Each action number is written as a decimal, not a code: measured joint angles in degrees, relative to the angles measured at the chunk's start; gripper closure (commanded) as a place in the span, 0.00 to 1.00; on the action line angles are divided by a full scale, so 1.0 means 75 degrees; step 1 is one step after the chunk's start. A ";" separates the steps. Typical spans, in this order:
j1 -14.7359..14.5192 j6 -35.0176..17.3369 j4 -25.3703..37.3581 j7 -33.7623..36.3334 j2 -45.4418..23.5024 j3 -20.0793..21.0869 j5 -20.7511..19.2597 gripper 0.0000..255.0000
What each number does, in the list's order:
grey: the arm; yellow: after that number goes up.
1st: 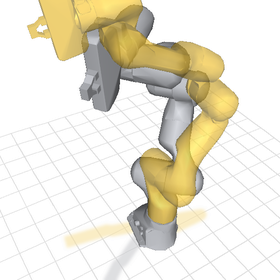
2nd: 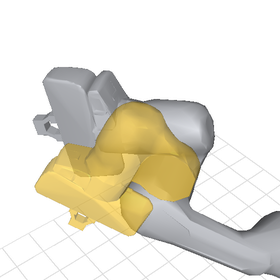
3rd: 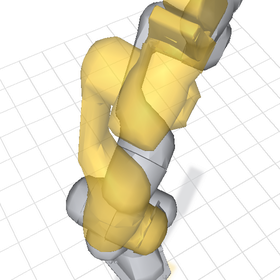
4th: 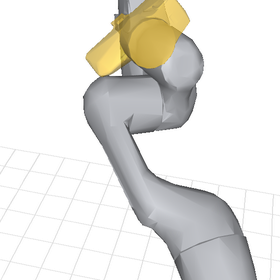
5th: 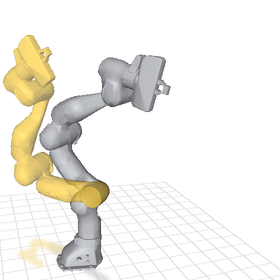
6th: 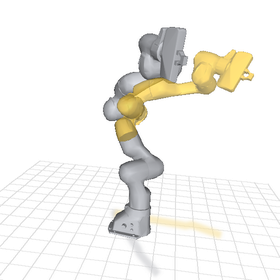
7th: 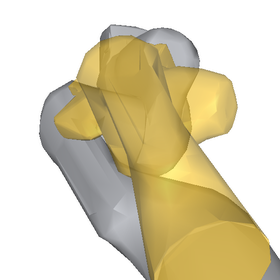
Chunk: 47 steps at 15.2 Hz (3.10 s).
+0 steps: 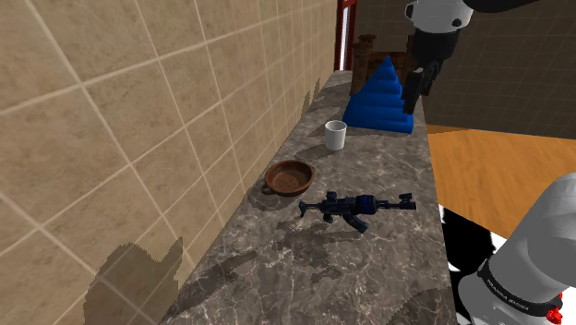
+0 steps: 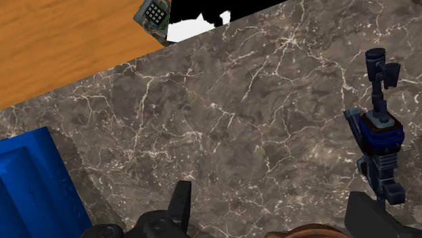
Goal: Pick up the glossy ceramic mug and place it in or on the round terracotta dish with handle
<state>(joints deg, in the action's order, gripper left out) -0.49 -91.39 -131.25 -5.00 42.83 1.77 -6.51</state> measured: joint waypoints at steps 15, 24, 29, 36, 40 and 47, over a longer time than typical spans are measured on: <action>0.0128 -0.3155 0.0061 -0.0563 -0.2807 -0.0719 -0.0077 0.00; 0.0183 -0.4668 0.1235 -0.1169 -0.5233 -0.1087 0.0303 0.00; 0.0258 -0.5214 0.2217 -0.1538 -0.6638 -0.1148 0.0675 0.00; 0.0403 -0.5740 0.3063 -0.1865 -0.7931 -0.1125 0.1012 0.00; 0.0416 -0.6031 0.3039 -0.1885 -0.8199 -0.1108 0.1052 0.00; 0.0427 -0.6092 0.3043 -0.1900 -0.8260 -0.1106 0.1064 1.00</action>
<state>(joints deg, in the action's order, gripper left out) 2.72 -137.08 -108.42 -19.25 -19.12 -6.53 1.47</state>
